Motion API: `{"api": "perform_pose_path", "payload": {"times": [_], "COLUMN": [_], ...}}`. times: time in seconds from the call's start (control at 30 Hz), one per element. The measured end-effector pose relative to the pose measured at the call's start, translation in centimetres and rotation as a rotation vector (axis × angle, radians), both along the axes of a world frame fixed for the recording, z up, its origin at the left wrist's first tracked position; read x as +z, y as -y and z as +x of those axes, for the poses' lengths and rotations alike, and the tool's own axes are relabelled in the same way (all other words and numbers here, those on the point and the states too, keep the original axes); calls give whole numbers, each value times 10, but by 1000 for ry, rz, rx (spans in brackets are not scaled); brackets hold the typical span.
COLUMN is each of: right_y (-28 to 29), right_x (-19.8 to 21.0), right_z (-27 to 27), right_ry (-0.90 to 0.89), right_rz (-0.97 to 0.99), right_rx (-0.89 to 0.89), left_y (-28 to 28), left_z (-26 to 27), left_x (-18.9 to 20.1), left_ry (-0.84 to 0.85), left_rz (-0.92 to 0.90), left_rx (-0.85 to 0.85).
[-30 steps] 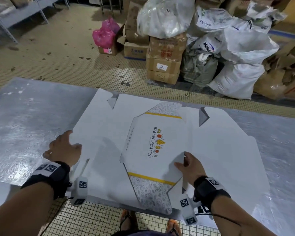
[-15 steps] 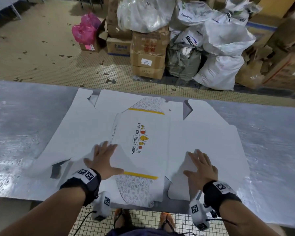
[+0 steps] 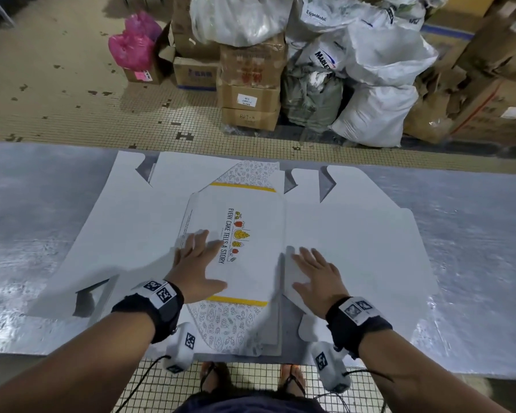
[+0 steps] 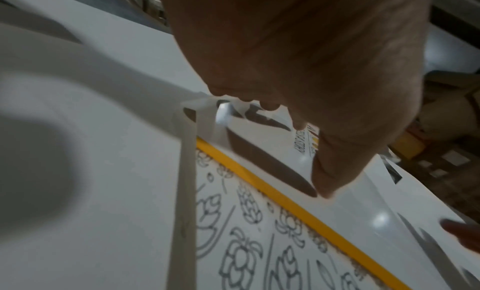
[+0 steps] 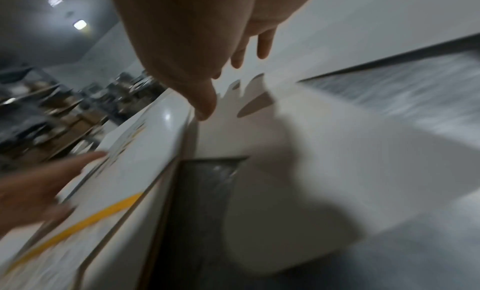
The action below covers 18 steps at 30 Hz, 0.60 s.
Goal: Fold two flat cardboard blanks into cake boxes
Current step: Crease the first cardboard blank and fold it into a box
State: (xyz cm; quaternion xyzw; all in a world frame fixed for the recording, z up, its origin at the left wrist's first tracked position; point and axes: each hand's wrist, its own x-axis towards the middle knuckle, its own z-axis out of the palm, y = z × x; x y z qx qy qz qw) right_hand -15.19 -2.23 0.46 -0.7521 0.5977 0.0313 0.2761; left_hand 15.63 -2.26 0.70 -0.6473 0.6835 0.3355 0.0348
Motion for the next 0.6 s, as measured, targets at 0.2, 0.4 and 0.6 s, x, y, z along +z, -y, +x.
{"api": "perform_pose_path", "payload": {"times": [0.2, 0.4, 0.6], "right_y": [5, 12, 42], "right_x": [-7, -3, -3], "right_z": [42, 46, 27], "right_ry": [-131, -234, -160], "right_rz": [45, 30, -12], "right_rx": [116, 155, 168], "left_y": [22, 38, 37], "left_z": [-8, -37, -38], "left_x": [-5, -11, -30], "left_ry": [77, 134, 223], "left_rz": [-18, 43, 96], "left_rx": [-182, -221, -208]}}
